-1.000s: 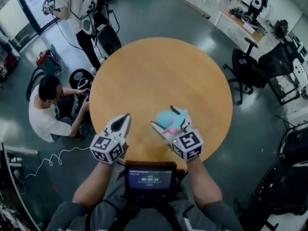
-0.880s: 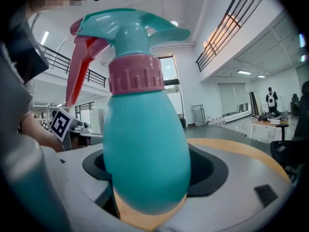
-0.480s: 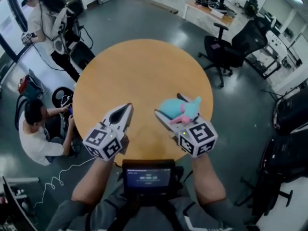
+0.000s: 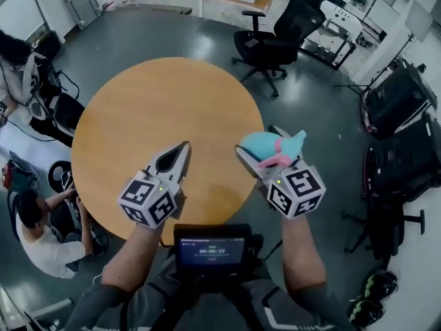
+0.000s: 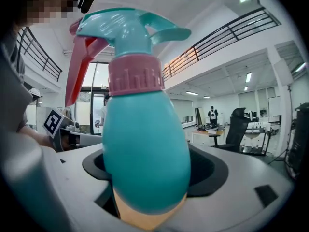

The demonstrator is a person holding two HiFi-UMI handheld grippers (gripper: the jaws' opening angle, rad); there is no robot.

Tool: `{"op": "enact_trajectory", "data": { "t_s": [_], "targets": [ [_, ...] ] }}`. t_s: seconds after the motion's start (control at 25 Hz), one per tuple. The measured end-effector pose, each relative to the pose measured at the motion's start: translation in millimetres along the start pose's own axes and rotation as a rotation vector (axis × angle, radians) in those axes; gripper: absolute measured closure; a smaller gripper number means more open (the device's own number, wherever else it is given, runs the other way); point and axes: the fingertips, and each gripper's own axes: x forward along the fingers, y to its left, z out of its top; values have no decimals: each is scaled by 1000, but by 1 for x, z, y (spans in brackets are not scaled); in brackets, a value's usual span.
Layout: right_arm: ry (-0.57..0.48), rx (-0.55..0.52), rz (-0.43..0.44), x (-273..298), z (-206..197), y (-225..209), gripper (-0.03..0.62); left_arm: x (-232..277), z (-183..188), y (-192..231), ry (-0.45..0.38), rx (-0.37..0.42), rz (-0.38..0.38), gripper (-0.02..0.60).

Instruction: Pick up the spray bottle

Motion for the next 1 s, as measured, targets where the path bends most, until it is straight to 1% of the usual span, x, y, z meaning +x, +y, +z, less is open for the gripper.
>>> {"op": "enact_trajectory", "data": {
  "t_s": [0.12,0.24,0.44,0.56,0.72,0.84,1.0],
  "targets": [
    [-9,3,-102,-26,-2,-37,163,33,-5,-22,22,17,-75,586],
    [-23,10,-173,-52,-6,-72,164,64,-13,-46,42,27,-129,586],
    [-35,21,-305,-105,-7,-115,163,95,-14,-96,72,42,-235,586],
    [-39,29,-365,-137,-7,-133,164,111,-13,-129,82,65,-299,586],
    [-42,36,-463,-172,-7,-157,166,128,-10,-163,72,91,-371,586],
    [-43,42,-506,-191,-10,-168,166,138,-12,-182,68,108,-396,586],
    [-47,55,-521,-207,-15,-175,166,149,-15,-201,71,125,-421,586]
  ]
}}
